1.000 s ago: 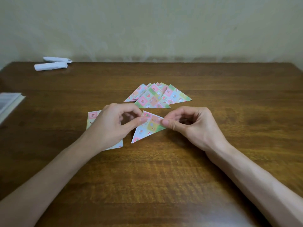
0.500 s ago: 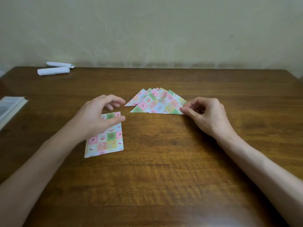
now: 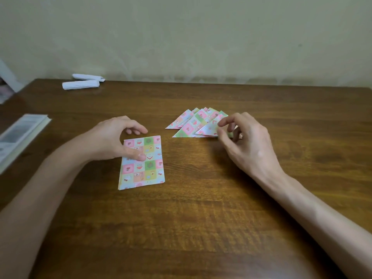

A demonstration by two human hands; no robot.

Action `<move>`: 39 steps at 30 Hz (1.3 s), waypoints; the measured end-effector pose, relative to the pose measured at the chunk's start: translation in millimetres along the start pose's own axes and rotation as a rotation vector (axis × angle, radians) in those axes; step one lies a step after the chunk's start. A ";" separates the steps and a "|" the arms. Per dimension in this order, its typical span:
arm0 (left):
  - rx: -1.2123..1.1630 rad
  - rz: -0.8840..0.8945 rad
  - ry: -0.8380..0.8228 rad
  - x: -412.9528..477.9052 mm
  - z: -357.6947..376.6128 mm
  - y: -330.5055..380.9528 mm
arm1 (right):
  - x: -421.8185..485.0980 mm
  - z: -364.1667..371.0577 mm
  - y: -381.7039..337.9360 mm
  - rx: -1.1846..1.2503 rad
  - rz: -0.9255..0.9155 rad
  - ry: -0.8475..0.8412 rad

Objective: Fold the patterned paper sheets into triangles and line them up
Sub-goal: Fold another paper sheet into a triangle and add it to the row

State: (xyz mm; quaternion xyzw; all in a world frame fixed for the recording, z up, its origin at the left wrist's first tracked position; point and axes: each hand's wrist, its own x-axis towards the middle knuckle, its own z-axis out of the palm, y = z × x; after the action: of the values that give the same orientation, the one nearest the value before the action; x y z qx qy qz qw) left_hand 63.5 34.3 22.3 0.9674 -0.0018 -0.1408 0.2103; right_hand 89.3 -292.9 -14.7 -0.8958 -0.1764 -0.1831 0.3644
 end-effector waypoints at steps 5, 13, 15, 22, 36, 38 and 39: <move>-0.049 0.010 -0.001 2.9 2.0 -3.8 | -14.0 18.7 -30.3 0.065 -0.141 -0.252; -0.120 0.060 0.172 1.0 -0.6 -8.2 | -24.1 67.6 -72.1 -0.193 -0.349 -0.443; -0.138 0.061 0.225 0.7 -0.6 -9.9 | -26.1 70.8 -72.9 -0.196 -0.364 -0.397; -0.163 0.082 0.247 -0.3 1.0 -9.6 | -33.3 81.0 -77.7 -0.125 -0.398 -0.293; -0.580 0.008 0.150 -21.7 -7.9 18.9 | -21.9 43.8 -67.4 0.301 -0.062 -0.338; -0.673 0.020 0.198 -24.3 -3.7 29.6 | -20.9 37.4 -62.3 0.460 0.046 -0.338; -0.723 0.042 0.234 -25.7 -0.5 35.1 | -20.0 33.5 -59.6 0.535 0.112 -0.315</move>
State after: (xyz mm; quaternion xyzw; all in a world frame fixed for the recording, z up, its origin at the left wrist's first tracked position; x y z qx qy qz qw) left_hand 40.9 4.1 44.0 0.8400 0.0522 -0.0167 0.5398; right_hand 51.8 -232.5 -11.1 -0.7937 -0.2232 0.0311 0.5650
